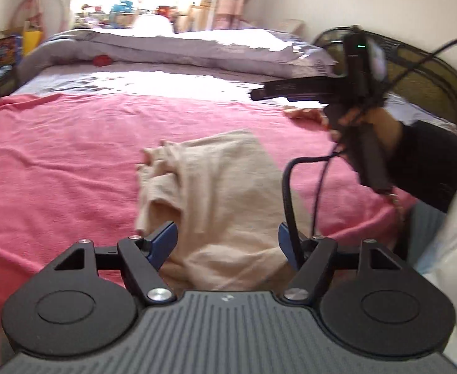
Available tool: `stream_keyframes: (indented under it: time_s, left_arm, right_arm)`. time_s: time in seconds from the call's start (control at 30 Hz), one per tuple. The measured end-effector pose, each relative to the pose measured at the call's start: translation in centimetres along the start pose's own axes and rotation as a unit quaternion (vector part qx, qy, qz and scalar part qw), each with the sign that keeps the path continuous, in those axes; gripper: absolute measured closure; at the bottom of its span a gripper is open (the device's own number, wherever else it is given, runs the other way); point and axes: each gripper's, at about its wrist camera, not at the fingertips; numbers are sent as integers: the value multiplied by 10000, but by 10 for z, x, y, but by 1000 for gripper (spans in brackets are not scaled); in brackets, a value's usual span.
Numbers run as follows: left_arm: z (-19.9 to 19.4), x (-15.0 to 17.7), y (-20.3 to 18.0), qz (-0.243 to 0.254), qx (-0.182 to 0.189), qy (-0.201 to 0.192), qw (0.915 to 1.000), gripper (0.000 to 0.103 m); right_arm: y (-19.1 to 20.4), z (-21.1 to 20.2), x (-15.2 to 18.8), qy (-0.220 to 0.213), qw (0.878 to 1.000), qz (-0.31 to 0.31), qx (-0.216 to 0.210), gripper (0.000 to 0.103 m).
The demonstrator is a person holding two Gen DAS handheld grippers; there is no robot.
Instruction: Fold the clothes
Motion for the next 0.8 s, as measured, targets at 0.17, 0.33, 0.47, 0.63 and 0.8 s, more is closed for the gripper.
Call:
stream_keyframes:
  time_s: [0.17,0.33,0.47,0.63,0.8]
  left_arm:
    - [-13,-6,-10,44,1292,-193,9914,22]
    - [-11,-14,0,-656,2127,-329,9744,11]
    - [2,-40,-2,-863,227,-217,9958,12]
    - [48,-88,-11,-285,-1525,-202,9877,26]
    - [113,-117,-9,172,-2008,295,9790,41]
  right_arm:
    - [-44,-2,4,-231,9969,369,659,24]
    - [-87,-6,15,-453,9862,526,1504,21]
    - [-117,-22,31,-288,9968,733,121,20]
    - [-103,-35,65,3,9993,259,-253,16]
    - [-64,-42,101,338,9936,-175,-1064,16]
Point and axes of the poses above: each gripper's, at about its wrist camera, not at the fingertips, and z roughly the way its jaws point, y to its left, x to its underside, and after that the axes turned 15 degrees about y, right-handed
